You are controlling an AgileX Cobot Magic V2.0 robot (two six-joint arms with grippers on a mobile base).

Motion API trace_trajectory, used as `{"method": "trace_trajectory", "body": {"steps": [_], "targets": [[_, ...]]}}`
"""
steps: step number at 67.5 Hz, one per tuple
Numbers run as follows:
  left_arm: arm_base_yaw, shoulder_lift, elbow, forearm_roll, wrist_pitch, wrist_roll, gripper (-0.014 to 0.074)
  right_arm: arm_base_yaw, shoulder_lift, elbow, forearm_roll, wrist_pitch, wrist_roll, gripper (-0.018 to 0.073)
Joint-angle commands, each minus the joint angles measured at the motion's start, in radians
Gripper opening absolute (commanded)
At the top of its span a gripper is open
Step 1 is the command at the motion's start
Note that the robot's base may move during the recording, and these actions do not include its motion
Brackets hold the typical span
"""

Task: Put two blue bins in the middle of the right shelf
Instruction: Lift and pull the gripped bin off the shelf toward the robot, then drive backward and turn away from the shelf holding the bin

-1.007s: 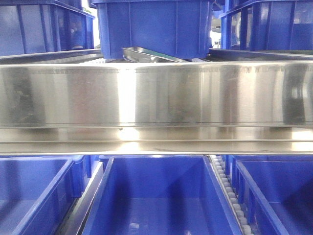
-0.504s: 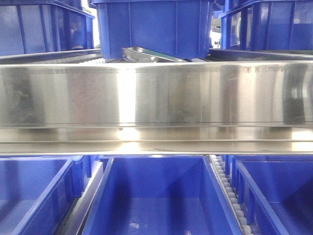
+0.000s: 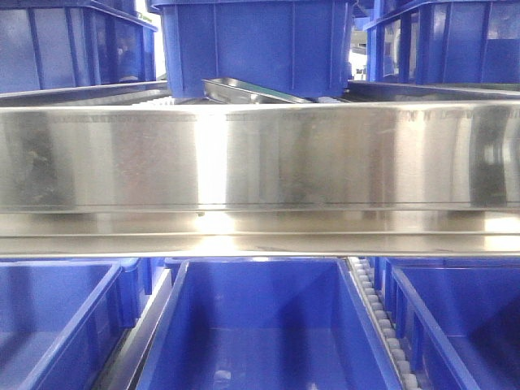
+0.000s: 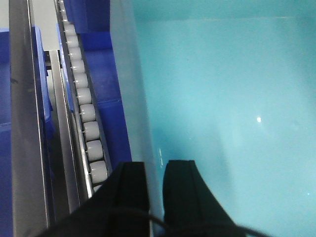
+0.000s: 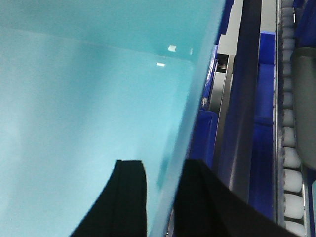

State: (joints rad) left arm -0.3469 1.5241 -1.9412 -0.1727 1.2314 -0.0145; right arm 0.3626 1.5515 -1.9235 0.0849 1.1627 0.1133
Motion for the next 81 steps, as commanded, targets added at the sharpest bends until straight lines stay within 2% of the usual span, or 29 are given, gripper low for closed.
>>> {"method": "trace_trajectory", "body": {"steps": [1,40,68,81], "targets": [[0.003,-0.021,-0.015,-0.051,-0.010,0.014,-0.0111,-0.011,0.001,-0.011,-0.050,-0.047,0.001,-0.0153],[0.003,-0.021,-0.015,-0.051,-0.013,0.014,-0.0111,-0.011,0.001,-0.011,-0.050,-0.047,0.001,-0.0153],[0.003,-0.021,-0.015,-0.041,-0.263,0.014,-0.0111,-0.011,0.003,-0.011,-0.050,-0.048,0.001,-0.0153],[0.003,-0.021,-0.015,-0.041,-0.340,0.014,-0.0111,-0.011,0.003,-0.011,-0.050,-0.048,0.001,-0.0153]]}}
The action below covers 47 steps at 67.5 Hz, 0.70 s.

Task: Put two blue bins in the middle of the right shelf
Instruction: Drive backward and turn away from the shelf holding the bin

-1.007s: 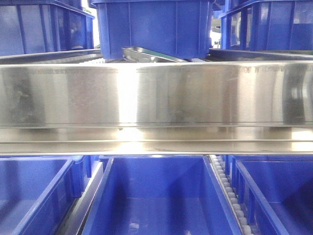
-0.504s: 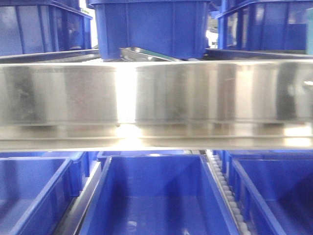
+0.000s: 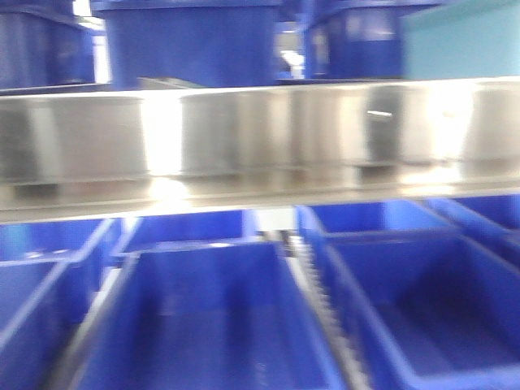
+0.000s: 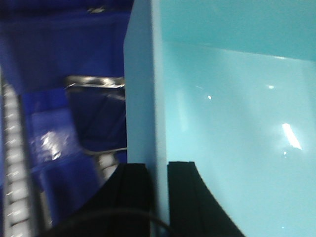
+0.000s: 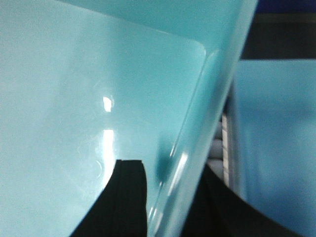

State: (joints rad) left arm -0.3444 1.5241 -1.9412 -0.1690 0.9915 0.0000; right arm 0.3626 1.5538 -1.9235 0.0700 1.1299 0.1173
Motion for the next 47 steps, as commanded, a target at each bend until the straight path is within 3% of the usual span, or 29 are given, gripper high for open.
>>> {"method": "trace_trajectory", "body": {"steps": [1,25,47], "targets": [[0.001,-0.021,-0.015,-0.045,-0.106,0.000,-0.0111,-0.011,0.000,-0.011,-0.035,-0.015,-0.003,-0.0153],[0.001,-0.021,-0.015,-0.045,-0.229,0.000,-0.0111,-0.011,0.000,-0.011,-0.035,-0.015,-0.003,-0.0153],[0.001,-0.021,-0.015,-0.045,-0.246,0.000,-0.0111,-0.011,0.000,-0.011,-0.035,-0.015,-0.003,-0.0153]]}}
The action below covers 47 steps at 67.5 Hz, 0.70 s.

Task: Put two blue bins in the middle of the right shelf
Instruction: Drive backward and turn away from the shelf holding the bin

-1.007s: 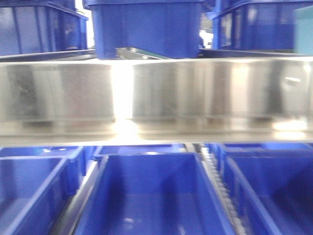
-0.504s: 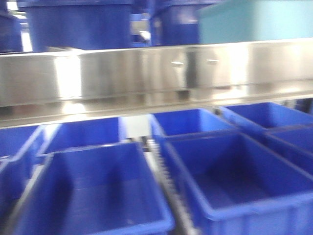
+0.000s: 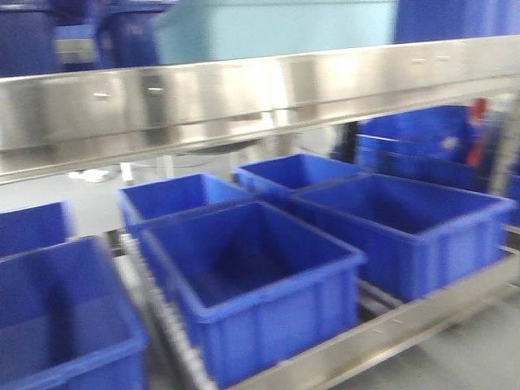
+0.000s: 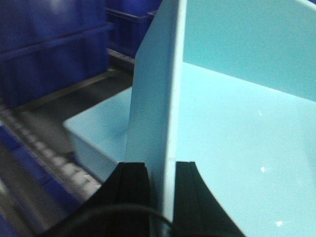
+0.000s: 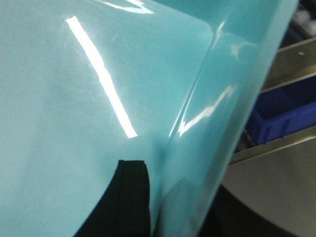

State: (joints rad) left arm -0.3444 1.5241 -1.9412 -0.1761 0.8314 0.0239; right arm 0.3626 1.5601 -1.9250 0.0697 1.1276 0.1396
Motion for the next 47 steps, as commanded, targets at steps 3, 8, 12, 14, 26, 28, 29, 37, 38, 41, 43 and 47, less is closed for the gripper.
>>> {"method": "trace_trajectory", "body": {"steps": [3,8,12,14,26,28,29,37,38,41,43,47], "targets": [[0.001,-0.021,-0.015,-0.038,-0.086,-0.024,-0.0111,-0.011,-0.006,-0.010,-0.034,-0.013,-0.025,-0.0153],[0.001,-0.021,-0.015,-0.038,-0.086,-0.024,-0.0111,-0.011,-0.006,-0.010,-0.034,-0.013,-0.025,-0.0153],[0.001,-0.021,-0.015,-0.038,-0.086,-0.024,-0.0111,-0.011,-0.006,-0.010,-0.034,-0.013,-0.025,-0.0153],[0.001,-0.021,-0.015,-0.038,-0.086,-0.024,-0.0111,-0.011,-0.006,-0.010,-0.034,-0.013,-0.025,-0.0153],[0.001,-0.021,-0.015,-0.038,-0.086,-0.024,-0.0111,-0.011,-0.006,-0.010,-0.034,-0.013,-0.025,-0.0153],[0.001,-0.021,-0.015,-0.038,-0.086,-0.024,-0.0111,-0.011,-0.006,-0.010,-0.034,-0.013,-0.025,-0.0153],[0.001,-0.021,-0.015,-0.038,-0.086,-0.024,-0.0111,-0.011,-0.006,-0.010,-0.034,-0.013,-0.025,-0.0153],[0.001,-0.021,-0.015,-0.038,-0.086,-0.024,-0.0111,-0.011,-0.006,-0.010,-0.034,-0.013,-0.025,-0.0153],[0.001,-0.021,-0.015,-0.038,-0.086,-0.024,-0.0111,-0.011,-0.006,-0.010,-0.034,-0.013,-0.025,-0.0153],[0.001,-0.021,-0.015,-0.038,-0.086,-0.024,-0.0111,-0.011,-0.006,-0.010,-0.034,-0.013,-0.025,-0.0153],[0.001,-0.021,-0.015,-0.038,-0.086,-0.024,-0.0111,-0.011,-0.006,-0.010,-0.034,-0.013,-0.025,-0.0153],[0.001,-0.021,-0.015,-0.038,-0.086,-0.024,-0.0111,-0.011,-0.006,-0.010,-0.034,-0.013,-0.025,-0.0153]]}}
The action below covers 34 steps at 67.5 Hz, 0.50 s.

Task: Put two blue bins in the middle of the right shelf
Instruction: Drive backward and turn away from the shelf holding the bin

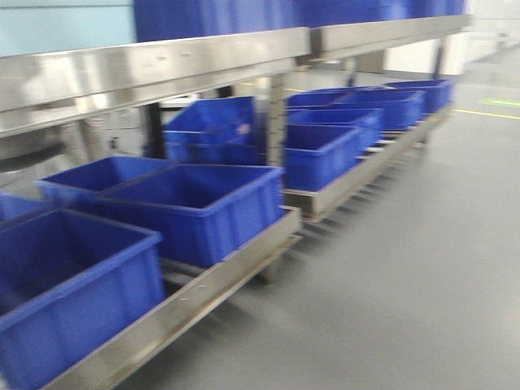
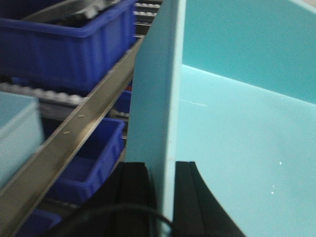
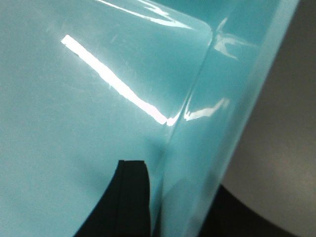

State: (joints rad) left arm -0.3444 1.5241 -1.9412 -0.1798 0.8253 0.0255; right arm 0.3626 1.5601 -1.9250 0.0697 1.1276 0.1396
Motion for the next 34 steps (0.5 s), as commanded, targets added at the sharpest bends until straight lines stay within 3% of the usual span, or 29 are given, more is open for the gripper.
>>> {"method": "trace_trajectory", "body": {"steps": [1,34], "targets": [[0.001,-0.021,-0.015,-0.034,-0.080,-0.026,-0.0111,-0.011,-0.006,-0.010,-0.034,-0.013,-0.025,-0.0153],[0.001,-0.021,-0.015,-0.034,-0.080,-0.026,-0.0111,-0.011,-0.006,-0.010,-0.034,-0.013,-0.025,-0.0153]]}}
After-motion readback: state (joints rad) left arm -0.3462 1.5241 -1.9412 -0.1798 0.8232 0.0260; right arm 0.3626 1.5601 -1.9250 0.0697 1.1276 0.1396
